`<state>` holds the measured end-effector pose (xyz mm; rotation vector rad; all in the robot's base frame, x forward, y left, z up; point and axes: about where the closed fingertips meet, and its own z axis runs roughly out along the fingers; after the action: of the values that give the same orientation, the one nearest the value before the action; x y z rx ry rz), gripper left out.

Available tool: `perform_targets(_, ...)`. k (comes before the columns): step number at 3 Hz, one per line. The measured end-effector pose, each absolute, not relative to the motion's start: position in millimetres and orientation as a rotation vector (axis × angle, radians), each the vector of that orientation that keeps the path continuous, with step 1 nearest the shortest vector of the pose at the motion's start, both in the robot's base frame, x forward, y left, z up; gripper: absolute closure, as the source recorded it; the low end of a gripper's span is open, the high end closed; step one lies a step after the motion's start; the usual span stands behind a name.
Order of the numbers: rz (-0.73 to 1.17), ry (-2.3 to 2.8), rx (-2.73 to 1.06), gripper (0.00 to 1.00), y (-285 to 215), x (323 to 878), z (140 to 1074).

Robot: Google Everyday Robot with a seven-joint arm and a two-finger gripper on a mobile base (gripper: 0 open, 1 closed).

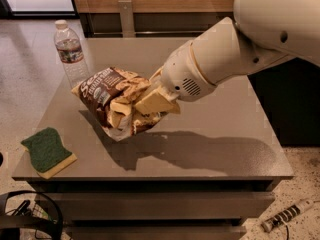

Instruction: Move brown chip bag near sponge

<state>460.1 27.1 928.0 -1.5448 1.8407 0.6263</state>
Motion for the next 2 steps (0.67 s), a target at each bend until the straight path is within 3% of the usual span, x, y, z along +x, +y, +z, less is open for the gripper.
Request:
perform_targets(1,0.624,1.837,-1.549,0.36,28.6,458.9,929.3)
perform_targets(2,0.62,1.833,-1.554,0.05,30.6,457.3,931.1)
